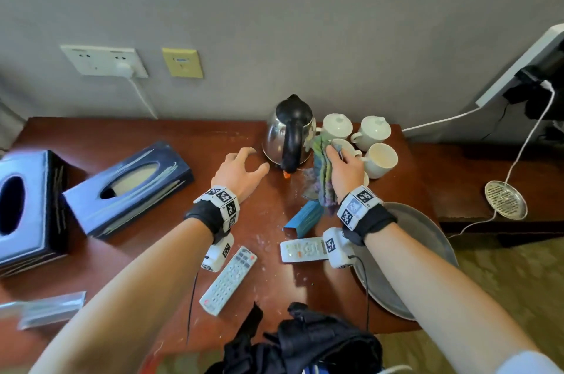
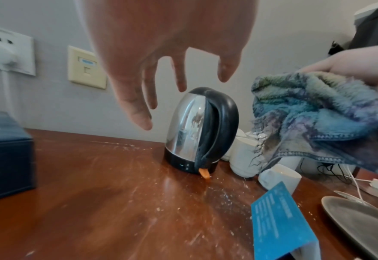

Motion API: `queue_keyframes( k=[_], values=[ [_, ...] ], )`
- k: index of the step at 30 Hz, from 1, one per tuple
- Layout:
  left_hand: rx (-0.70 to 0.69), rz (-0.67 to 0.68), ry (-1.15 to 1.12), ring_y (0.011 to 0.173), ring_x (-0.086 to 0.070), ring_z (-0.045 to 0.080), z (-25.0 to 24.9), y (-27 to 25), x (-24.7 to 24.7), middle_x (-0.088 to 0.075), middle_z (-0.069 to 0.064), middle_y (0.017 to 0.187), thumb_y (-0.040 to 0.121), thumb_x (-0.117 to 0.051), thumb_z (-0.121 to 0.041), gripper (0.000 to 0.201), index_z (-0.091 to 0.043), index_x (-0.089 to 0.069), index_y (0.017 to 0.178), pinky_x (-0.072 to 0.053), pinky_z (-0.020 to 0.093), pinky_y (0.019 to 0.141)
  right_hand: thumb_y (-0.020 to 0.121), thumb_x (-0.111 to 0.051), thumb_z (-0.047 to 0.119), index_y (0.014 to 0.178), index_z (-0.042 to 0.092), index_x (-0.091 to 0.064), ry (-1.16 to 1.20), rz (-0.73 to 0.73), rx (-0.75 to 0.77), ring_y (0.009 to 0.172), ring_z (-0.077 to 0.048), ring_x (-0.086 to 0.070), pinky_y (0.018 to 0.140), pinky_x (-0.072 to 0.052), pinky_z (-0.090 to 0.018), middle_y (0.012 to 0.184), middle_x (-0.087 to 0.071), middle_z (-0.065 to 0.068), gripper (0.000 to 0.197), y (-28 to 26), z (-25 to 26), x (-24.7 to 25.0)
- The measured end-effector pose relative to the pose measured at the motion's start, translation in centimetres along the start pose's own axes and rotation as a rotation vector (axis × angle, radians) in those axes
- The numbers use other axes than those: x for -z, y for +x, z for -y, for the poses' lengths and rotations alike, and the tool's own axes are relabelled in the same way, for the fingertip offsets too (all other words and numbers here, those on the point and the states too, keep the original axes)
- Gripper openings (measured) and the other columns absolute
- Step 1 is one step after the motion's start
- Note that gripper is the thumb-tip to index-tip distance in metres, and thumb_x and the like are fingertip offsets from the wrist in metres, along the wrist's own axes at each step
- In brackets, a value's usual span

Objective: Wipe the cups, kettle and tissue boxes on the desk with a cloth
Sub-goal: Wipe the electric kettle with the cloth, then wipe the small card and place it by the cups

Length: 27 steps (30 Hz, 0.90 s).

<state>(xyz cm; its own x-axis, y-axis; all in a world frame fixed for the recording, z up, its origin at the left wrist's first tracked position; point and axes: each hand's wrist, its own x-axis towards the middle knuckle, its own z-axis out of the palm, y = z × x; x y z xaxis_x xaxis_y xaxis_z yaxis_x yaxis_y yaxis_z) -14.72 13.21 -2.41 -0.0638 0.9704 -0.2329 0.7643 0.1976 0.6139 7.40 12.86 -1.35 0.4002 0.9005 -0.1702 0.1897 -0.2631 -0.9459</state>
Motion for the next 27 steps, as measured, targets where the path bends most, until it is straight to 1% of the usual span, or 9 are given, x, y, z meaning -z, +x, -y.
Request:
queue_keyframes(
  k=[3, 7, 9, 11, 15, 19, 22, 24, 27],
  values=[
    [0.021, -0.027, 0.029, 0.117, -0.056, 0.024, 1.9, -2.3, 1.1, -0.044, 0.001, 0.143, 0.089, -0.051, -0.062, 0.051, -0.039, -0.047, 0.135, -0.047, 0.036, 0.094, 0.096, -0.059, 0.034, 0.097, 0.015, -0.072, -0.026, 0.092, 0.017, 0.084, -0.017, -0.068, 0.078, -0.054, -0.027, 0.088, -0.072, -0.003, 0.022, -1.7, 0.0, -1.6],
    [0.098, -0.079, 0.017, 0.102, -0.060, 0.022, 4.9, -5.8, 2.5, -0.050, 0.001, 0.133, 0.089, -0.051, -0.063, 0.050, -0.039, -0.048, 0.132, -0.049, 0.035, 0.090, 0.092, -0.062, 0.035, 0.084, 0.027, -0.071, -0.091, 0.223, 0.048, 0.087, -0.022, -0.070, 0.085, -0.055, -0.034, 0.087, -0.074, -0.002, 0.014, -3.1, -0.3, -4.2],
    [0.145, -0.116, 0.006, 0.097, -0.060, 0.021, 6.3, -7.8, 3.1, -0.050, 0.001, 0.134, 0.089, -0.051, -0.062, 0.049, -0.039, -0.048, 0.132, -0.049, 0.033, 0.088, 0.091, -0.063, 0.037, 0.087, 0.026, -0.073, -0.107, 0.279, 0.055, 0.087, -0.023, -0.070, 0.084, -0.056, -0.034, 0.087, -0.074, -0.001, 0.016, -3.9, -0.2, -5.5],
    [0.201, -0.143, 0.003, 0.102, -0.061, 0.024, 7.5, -10.0, 3.7, -0.051, 0.002, 0.136, 0.089, -0.052, -0.062, 0.049, -0.040, -0.048, 0.132, -0.049, 0.034, 0.089, 0.091, -0.064, 0.038, 0.092, 0.022, -0.075, -0.101, 0.340, 0.054, 0.079, -0.021, -0.069, 0.080, -0.057, -0.037, 0.083, -0.073, 0.001, 0.020, -4.7, -0.3, -6.7],
    [0.303, -0.174, 0.015, 0.107, -0.060, 0.025, 9.2, -14.5, 4.7, -0.050, 0.003, 0.136, 0.091, -0.053, -0.059, 0.051, -0.037, -0.046, 0.137, -0.047, 0.033, 0.090, 0.090, -0.063, 0.035, 0.077, 0.015, -0.073, -0.088, 0.452, 0.053, 0.071, -0.019, -0.061, 0.071, -0.052, -0.036, 0.073, -0.067, -0.001, 0.025, -6.8, -1.0, -8.8],
    [0.344, -0.217, 0.036, 0.107, -0.058, 0.023, 10.7, -18.4, 5.6, -0.050, 0.003, 0.136, 0.092, -0.054, -0.057, 0.053, -0.034, -0.045, 0.139, -0.040, 0.030, 0.083, 0.090, -0.063, 0.034, 0.082, 0.004, -0.070, -0.091, 0.541, 0.047, 0.067, -0.019, -0.056, 0.064, -0.050, -0.034, 0.072, -0.062, -0.007, 0.032, -9.6, -1.1, -10.8],
    [0.359, -0.242, 0.049, 0.108, -0.058, 0.022, 12.0, -20.0, 6.5, -0.051, 0.004, 0.136, 0.091, -0.056, -0.058, 0.055, -0.034, -0.045, 0.140, -0.044, 0.032, 0.085, 0.085, -0.062, 0.040, 0.086, -0.001, -0.068, -0.103, 0.586, 0.054, 0.063, -0.019, -0.052, 0.060, -0.052, -0.041, 0.068, -0.057, -0.007, 0.042, -11.4, -1.1, -12.2],
    [0.368, -0.273, 0.038, 0.111, -0.057, 0.022, 12.8, -20.5, 7.2, -0.049, 0.004, 0.138, 0.090, -0.057, -0.058, 0.057, -0.034, -0.045, 0.140, -0.045, 0.034, 0.087, 0.084, -0.061, 0.042, 0.083, 0.002, -0.068, -0.127, 0.614, 0.079, 0.063, -0.019, -0.054, 0.064, -0.055, -0.048, 0.066, -0.059, -0.005, 0.041, -12.1, -1.0, -13.2],
    [0.364, -0.297, 0.027, 0.118, -0.056, 0.022, 13.7, -20.7, 7.9, -0.047, 0.003, 0.141, 0.089, -0.060, -0.057, 0.059, -0.034, -0.044, 0.141, -0.049, 0.037, 0.092, 0.088, -0.060, 0.040, 0.078, 0.009, -0.070, -0.170, 0.637, 0.101, 0.065, -0.020, -0.059, 0.065, -0.057, -0.046, 0.068, -0.064, -0.004, 0.033, -12.8, -0.7, -14.7]
  ],
)
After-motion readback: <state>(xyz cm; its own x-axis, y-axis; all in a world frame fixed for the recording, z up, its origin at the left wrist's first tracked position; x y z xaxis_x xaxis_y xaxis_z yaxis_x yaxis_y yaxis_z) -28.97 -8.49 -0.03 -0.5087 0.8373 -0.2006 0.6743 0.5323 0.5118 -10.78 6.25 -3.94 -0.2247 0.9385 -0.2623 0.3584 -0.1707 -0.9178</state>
